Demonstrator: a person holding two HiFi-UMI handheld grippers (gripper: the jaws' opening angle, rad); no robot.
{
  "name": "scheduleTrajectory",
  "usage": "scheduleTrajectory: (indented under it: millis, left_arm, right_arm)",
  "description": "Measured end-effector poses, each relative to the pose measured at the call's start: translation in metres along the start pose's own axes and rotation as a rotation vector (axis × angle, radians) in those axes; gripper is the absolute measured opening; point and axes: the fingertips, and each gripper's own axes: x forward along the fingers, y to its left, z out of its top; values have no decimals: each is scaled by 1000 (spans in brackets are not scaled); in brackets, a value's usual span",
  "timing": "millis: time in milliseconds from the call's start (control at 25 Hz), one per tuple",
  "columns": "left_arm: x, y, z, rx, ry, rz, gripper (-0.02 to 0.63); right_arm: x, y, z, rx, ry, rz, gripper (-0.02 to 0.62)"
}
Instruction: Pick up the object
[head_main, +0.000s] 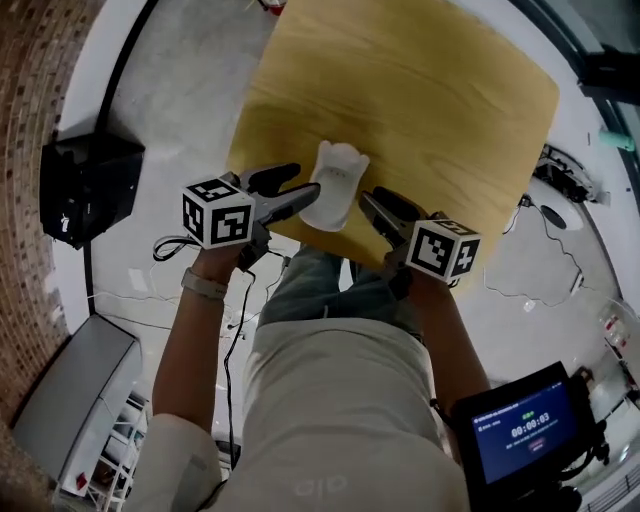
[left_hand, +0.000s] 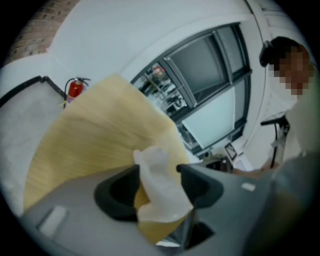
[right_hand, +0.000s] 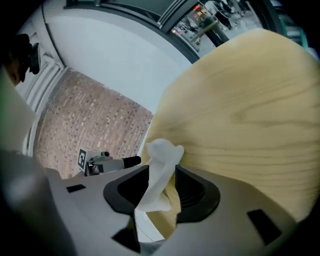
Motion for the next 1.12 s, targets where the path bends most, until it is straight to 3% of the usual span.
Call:
scheduleTrajectory:
  millis: [400, 520, 720, 1120]
  left_arm:
    - [30, 17, -30, -38, 126, -40, 245]
    - [33, 20, -29, -113, 88, -75, 234]
    - [32, 23, -14, -249, -30, -57, 173]
    - [33, 23, -11, -243, -52, -22, 173]
  right_arm:
    - [33, -15, -11, 139, 68, 19, 186]
    - [50, -3, -17, 126, 99, 39, 186]
    - [55, 1, -10, 107, 95, 5, 184]
    - [58, 3, -5, 133, 98, 19, 173]
